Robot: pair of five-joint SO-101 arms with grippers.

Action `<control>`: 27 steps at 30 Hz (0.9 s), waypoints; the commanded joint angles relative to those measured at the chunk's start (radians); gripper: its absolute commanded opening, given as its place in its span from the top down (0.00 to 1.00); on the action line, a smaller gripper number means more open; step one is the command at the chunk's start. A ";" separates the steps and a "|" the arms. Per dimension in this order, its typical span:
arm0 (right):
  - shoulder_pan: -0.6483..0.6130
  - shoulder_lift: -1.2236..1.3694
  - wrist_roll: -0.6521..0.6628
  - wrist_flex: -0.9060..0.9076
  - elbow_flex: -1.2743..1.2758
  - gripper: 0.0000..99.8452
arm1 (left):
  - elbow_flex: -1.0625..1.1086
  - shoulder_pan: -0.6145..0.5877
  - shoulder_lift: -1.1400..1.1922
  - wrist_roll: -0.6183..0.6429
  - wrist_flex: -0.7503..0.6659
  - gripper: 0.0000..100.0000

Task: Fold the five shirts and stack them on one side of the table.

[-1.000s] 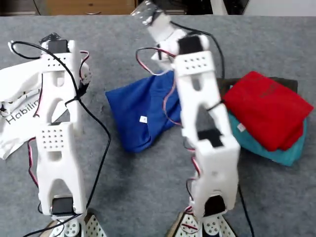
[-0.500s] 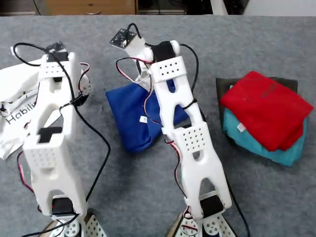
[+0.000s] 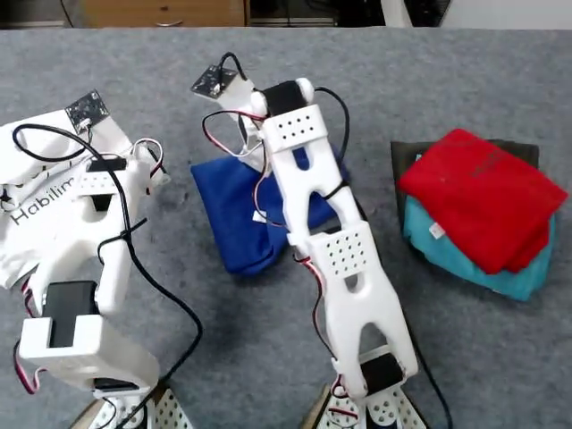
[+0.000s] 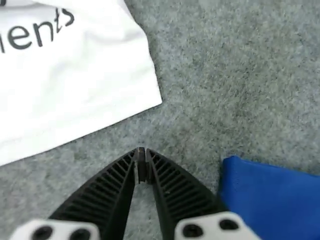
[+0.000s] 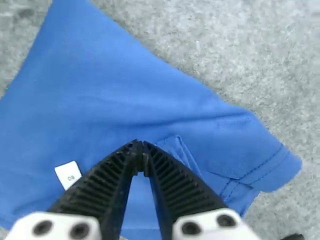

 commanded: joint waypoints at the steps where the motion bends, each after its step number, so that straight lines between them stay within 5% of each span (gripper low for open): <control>1: -0.013 -0.002 0.011 0.011 -0.008 1.00 | -0.003 0.006 -0.053 0.006 -0.020 0.98; 27: 0.189 -0.047 0.094 0.020 0.111 1.00 | -0.086 0.003 0.061 0.005 -0.017 0.98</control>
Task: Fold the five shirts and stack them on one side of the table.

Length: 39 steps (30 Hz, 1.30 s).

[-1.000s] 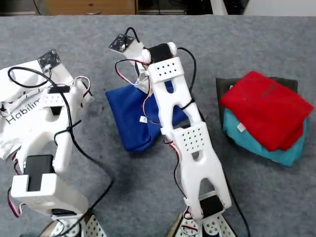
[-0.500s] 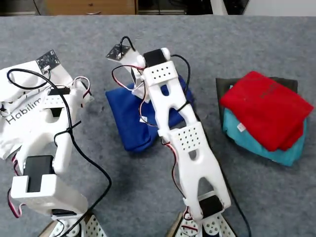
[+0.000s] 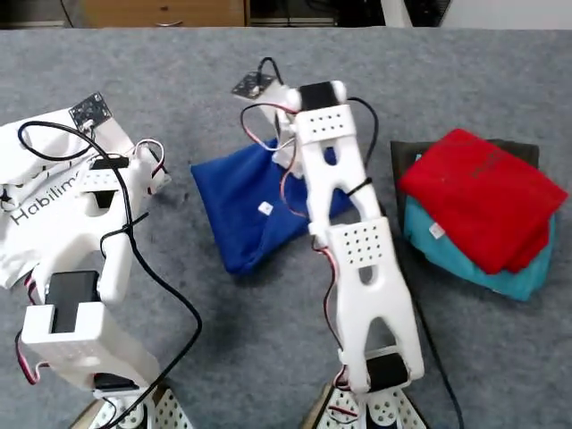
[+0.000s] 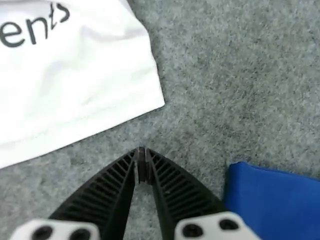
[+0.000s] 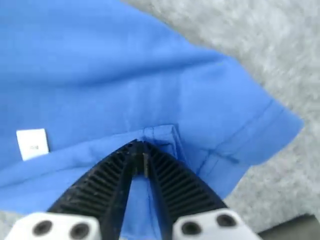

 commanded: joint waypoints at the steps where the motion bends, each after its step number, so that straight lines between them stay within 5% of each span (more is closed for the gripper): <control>1: 0.035 -0.156 0.032 0.020 0.122 1.00 | -0.049 0.003 -0.007 0.003 -0.011 0.98; 16: 0.217 -0.578 0.169 0.003 0.768 1.00 | -0.049 0.003 -0.007 0.003 -0.011 0.98; 28: -0.025 -0.455 0.158 -0.066 0.526 1.00 | -0.049 0.005 -0.007 0.003 -0.009 0.98; 39: -0.021 -0.119 0.117 -0.017 0.074 1.00 | -0.049 0.003 -0.007 0.005 -0.011 0.98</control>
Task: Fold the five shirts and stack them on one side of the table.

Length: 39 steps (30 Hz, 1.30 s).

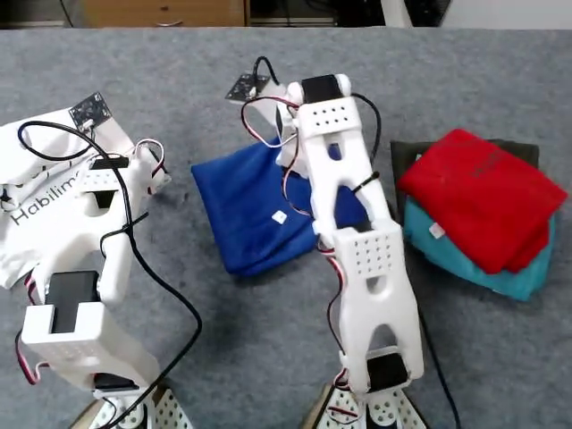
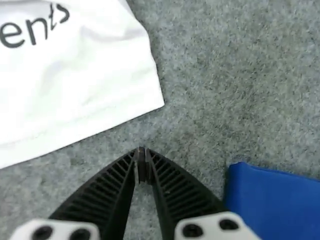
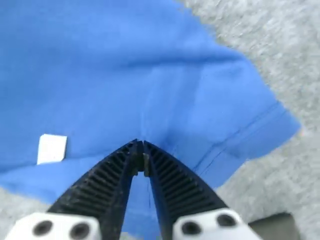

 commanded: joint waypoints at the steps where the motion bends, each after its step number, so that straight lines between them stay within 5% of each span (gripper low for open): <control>1: 0.008 0.067 -0.009 0.043 -0.145 1.00 | -0.049 0.003 -0.007 0.005 -0.011 0.98; 12: 0.094 0.105 -0.014 0.068 -0.162 1.00 | -0.049 0.003 -0.007 0.005 -0.012 0.98; 31: 0.189 -0.452 0.121 0.063 0.591 1.00 | -0.049 0.003 -0.007 0.005 -0.012 0.98; 39: 0.163 -0.466 0.110 0.061 0.492 1.00 | -0.049 0.003 -0.007 0.005 -0.012 0.98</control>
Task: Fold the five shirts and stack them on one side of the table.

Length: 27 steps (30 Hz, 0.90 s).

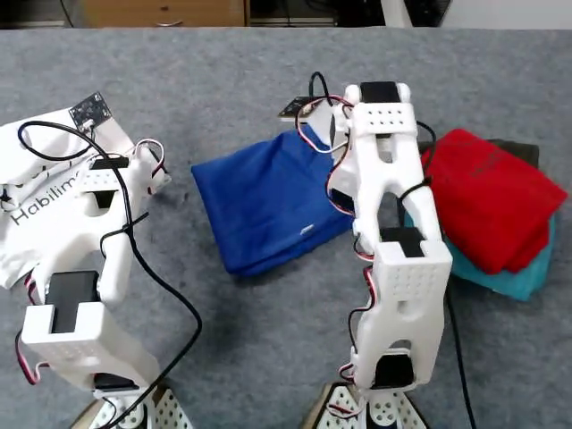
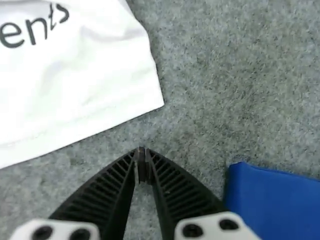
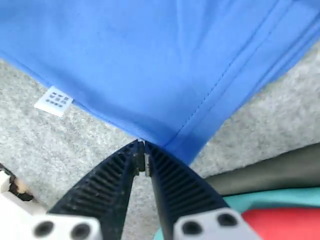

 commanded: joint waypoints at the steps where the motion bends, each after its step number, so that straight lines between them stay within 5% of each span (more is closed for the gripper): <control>1: -0.033 -0.090 -0.029 0.014 -0.127 1.00 | -0.049 0.003 -0.007 0.005 -0.012 0.98; 14: -0.067 0.102 -0.084 0.021 -0.228 1.00 | -0.049 0.003 -0.007 0.005 -0.012 0.98; 27: 0.012 -0.045 -0.026 -0.144 0.194 1.00 | -0.049 0.005 -0.007 0.005 -0.012 0.98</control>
